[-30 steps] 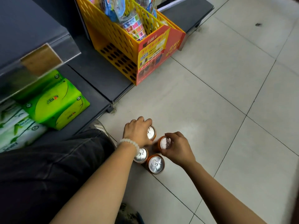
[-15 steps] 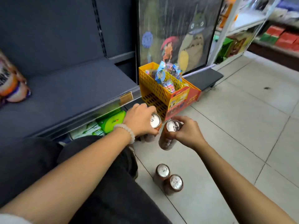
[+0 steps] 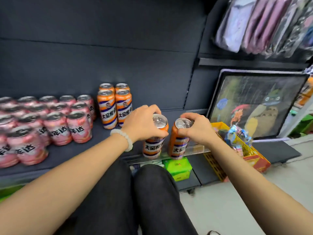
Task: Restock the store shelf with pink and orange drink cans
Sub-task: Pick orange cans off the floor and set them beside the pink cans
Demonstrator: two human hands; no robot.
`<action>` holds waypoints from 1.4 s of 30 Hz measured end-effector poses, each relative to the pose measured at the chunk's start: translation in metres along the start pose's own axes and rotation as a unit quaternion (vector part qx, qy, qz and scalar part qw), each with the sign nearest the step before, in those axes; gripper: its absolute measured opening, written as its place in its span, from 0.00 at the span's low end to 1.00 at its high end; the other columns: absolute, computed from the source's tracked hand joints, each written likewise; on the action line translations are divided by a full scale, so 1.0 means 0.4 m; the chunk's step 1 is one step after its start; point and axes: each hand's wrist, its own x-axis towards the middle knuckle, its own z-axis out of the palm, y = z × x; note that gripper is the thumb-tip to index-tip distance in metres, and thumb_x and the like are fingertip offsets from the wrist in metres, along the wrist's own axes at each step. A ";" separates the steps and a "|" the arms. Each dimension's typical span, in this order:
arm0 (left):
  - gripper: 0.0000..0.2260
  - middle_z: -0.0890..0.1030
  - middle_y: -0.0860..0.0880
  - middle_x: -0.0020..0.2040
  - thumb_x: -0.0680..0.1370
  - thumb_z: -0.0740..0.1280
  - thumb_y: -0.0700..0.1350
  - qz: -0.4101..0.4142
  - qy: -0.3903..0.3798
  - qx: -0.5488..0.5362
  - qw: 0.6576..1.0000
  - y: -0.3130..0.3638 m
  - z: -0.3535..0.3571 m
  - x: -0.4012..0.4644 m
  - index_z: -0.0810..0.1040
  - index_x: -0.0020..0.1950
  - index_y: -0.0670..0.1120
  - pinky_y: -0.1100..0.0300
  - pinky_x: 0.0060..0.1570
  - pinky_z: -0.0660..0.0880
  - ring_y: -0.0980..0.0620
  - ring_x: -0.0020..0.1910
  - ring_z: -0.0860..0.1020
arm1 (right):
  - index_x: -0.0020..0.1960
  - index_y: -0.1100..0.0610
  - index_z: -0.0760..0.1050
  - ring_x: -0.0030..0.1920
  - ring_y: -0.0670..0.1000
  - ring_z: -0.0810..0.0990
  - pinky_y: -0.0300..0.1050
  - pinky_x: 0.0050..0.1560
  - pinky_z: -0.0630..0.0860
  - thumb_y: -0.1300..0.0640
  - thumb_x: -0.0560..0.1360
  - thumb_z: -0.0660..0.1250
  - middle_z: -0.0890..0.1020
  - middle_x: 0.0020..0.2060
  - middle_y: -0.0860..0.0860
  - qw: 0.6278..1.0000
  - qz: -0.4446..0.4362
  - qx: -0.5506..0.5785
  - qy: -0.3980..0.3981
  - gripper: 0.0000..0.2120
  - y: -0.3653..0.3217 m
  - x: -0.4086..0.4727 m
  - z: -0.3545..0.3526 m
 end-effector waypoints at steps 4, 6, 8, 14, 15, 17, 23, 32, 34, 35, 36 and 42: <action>0.24 0.78 0.57 0.49 0.58 0.74 0.63 -0.051 0.029 0.009 0.998 -0.118 -0.085 -0.015 0.74 0.50 0.58 0.54 0.46 0.75 0.54 0.49 0.76 | 0.46 0.50 0.80 0.47 0.46 0.78 0.41 0.51 0.74 0.57 0.65 0.75 0.80 0.44 0.47 0.998 -0.041 0.016 -0.036 0.10 -0.126 0.089 0.066; 0.24 0.78 0.58 0.49 0.57 0.74 0.63 -0.086 0.049 0.005 0.995 -0.175 -0.119 -0.017 0.75 0.49 0.59 0.53 0.46 0.76 0.53 0.48 0.77 | 0.46 0.50 0.80 0.49 0.48 0.79 0.41 0.51 0.76 0.56 0.65 0.75 0.81 0.46 0.47 0.996 -0.054 0.035 -0.060 0.11 -0.174 0.126 0.094; 0.24 0.79 0.58 0.46 0.56 0.75 0.63 -0.109 0.073 -0.006 0.991 -0.217 -0.148 -0.013 0.76 0.48 0.58 0.54 0.44 0.76 0.52 0.47 0.78 | 0.51 0.50 0.79 0.49 0.47 0.78 0.33 0.44 0.73 0.55 0.63 0.75 0.80 0.49 0.47 0.993 -0.070 0.057 -0.074 0.16 -0.206 0.159 0.125; 0.28 0.78 0.57 0.48 0.54 0.72 0.66 -0.154 0.107 0.005 0.982 -0.325 -0.167 0.029 0.74 0.51 0.60 0.53 0.45 0.76 0.53 0.47 0.77 | 0.52 0.49 0.77 0.48 0.44 0.76 0.22 0.36 0.68 0.61 0.64 0.75 0.80 0.52 0.48 0.985 -0.117 0.074 -0.106 0.18 -0.277 0.263 0.244; 0.29 0.78 0.57 0.48 0.53 0.70 0.67 -0.158 0.111 0.002 0.981 -0.342 -0.163 0.038 0.74 0.51 0.60 0.53 0.45 0.77 0.53 0.48 0.78 | 0.52 0.49 0.77 0.47 0.44 0.77 0.22 0.36 0.68 0.61 0.64 0.75 0.79 0.52 0.48 0.983 -0.120 0.080 -0.109 0.18 -0.283 0.278 0.260; 0.29 0.79 0.57 0.48 0.52 0.69 0.68 -0.169 0.113 -0.004 0.979 -0.370 -0.154 0.062 0.74 0.50 0.60 0.53 0.44 0.77 0.54 0.47 0.78 | 0.52 0.49 0.75 0.43 0.40 0.76 0.22 0.34 0.69 0.62 0.65 0.75 0.79 0.48 0.46 0.981 -0.119 0.102 -0.114 0.19 -0.287 0.306 0.288; 0.26 0.79 0.56 0.46 0.55 0.72 0.66 -0.171 0.107 -0.030 0.979 -0.420 -0.118 0.110 0.75 0.50 0.59 0.53 0.45 0.76 0.54 0.46 0.78 | 0.64 0.52 0.70 0.46 0.42 0.77 0.29 0.41 0.71 0.58 0.66 0.75 0.77 0.52 0.45 0.981 -0.103 0.094 -0.134 0.28 -0.256 0.331 0.339; 0.31 0.75 0.57 0.52 0.59 0.73 0.66 -0.177 0.073 0.040 0.981 -0.424 -0.124 0.115 0.69 0.57 0.55 0.56 0.42 0.72 0.54 0.49 0.76 | 0.55 0.48 0.73 0.52 0.46 0.74 0.38 0.48 0.69 0.50 0.63 0.77 0.75 0.49 0.48 0.988 -0.095 0.054 -0.107 0.23 -0.230 0.325 0.374; 0.31 0.75 0.55 0.53 0.60 0.73 0.65 -0.185 0.069 0.047 0.979 -0.418 -0.118 0.111 0.69 0.57 0.54 0.55 0.44 0.73 0.52 0.51 0.76 | 0.57 0.50 0.73 0.51 0.45 0.73 0.38 0.48 0.69 0.51 0.62 0.78 0.77 0.51 0.50 0.990 -0.096 0.046 -0.098 0.26 -0.229 0.324 0.377; 0.31 0.75 0.54 0.53 0.60 0.74 0.64 -0.194 0.070 0.041 0.978 -0.413 -0.117 0.111 0.69 0.57 0.53 0.54 0.45 0.74 0.50 0.52 0.77 | 0.57 0.51 0.74 0.50 0.46 0.74 0.37 0.47 0.69 0.51 0.62 0.78 0.77 0.52 0.50 0.990 -0.095 0.042 -0.092 0.26 -0.231 0.324 0.374; 0.32 0.76 0.53 0.53 0.59 0.75 0.62 -0.203 0.073 0.035 0.976 -0.407 -0.117 0.114 0.70 0.57 0.53 0.53 0.46 0.74 0.49 0.52 0.77 | 0.56 0.52 0.75 0.50 0.46 0.75 0.37 0.46 0.70 0.52 0.62 0.79 0.78 0.51 0.50 0.991 -0.092 0.040 -0.087 0.25 -0.233 0.325 0.370; 0.33 0.77 0.53 0.54 0.58 0.77 0.61 -0.210 0.079 0.036 0.974 -0.388 -0.105 0.129 0.70 0.60 0.55 0.54 0.47 0.74 0.48 0.53 0.77 | 0.56 0.53 0.75 0.51 0.48 0.77 0.39 0.46 0.72 0.53 0.62 0.79 0.79 0.52 0.51 0.992 -0.076 0.052 -0.087 0.24 -0.216 0.330 0.353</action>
